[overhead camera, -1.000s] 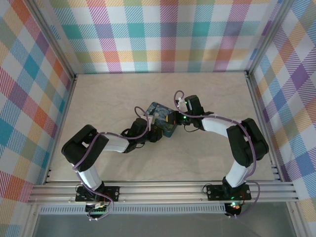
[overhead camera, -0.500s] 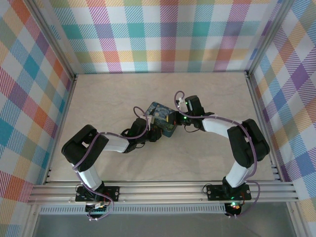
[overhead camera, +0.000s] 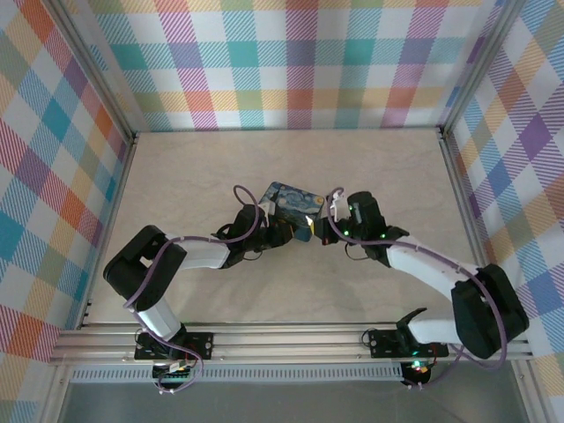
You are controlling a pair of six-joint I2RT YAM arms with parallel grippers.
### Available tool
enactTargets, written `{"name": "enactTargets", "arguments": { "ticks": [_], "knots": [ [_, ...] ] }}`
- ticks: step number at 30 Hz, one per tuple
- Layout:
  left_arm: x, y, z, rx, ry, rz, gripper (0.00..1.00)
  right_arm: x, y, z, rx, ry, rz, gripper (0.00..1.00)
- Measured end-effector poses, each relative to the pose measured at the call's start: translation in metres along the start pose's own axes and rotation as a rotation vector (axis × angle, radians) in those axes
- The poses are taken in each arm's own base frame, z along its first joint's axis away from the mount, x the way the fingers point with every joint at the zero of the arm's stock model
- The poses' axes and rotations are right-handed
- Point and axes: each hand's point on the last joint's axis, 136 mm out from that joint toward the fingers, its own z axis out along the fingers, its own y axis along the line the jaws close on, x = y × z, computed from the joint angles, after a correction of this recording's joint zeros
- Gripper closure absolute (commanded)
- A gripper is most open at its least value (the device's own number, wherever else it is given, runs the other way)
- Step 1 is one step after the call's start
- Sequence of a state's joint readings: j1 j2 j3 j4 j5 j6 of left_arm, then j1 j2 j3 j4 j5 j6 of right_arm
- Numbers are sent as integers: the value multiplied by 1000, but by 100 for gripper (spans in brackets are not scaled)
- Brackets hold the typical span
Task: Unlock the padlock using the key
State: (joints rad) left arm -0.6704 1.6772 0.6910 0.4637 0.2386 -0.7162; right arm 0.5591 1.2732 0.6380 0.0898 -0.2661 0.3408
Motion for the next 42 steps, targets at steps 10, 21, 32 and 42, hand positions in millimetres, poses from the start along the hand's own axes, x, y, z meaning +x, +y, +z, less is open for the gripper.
{"name": "enactTargets", "arguments": {
  "ticks": [10,21,32,42],
  "knots": [
    [-2,-8,-9,-9,19,-73,71,60,-2,0,75,20,-116,100],
    [-5,-13,-14,-30,34,-125,72,76,-3,23,112,26,-181,100],
    [-6,-18,-22,-43,43,-151,73,77,-2,34,122,11,-238,100],
    [0,-17,-23,-58,61,-166,73,56,11,36,94,-49,-269,100]
  ]
}}
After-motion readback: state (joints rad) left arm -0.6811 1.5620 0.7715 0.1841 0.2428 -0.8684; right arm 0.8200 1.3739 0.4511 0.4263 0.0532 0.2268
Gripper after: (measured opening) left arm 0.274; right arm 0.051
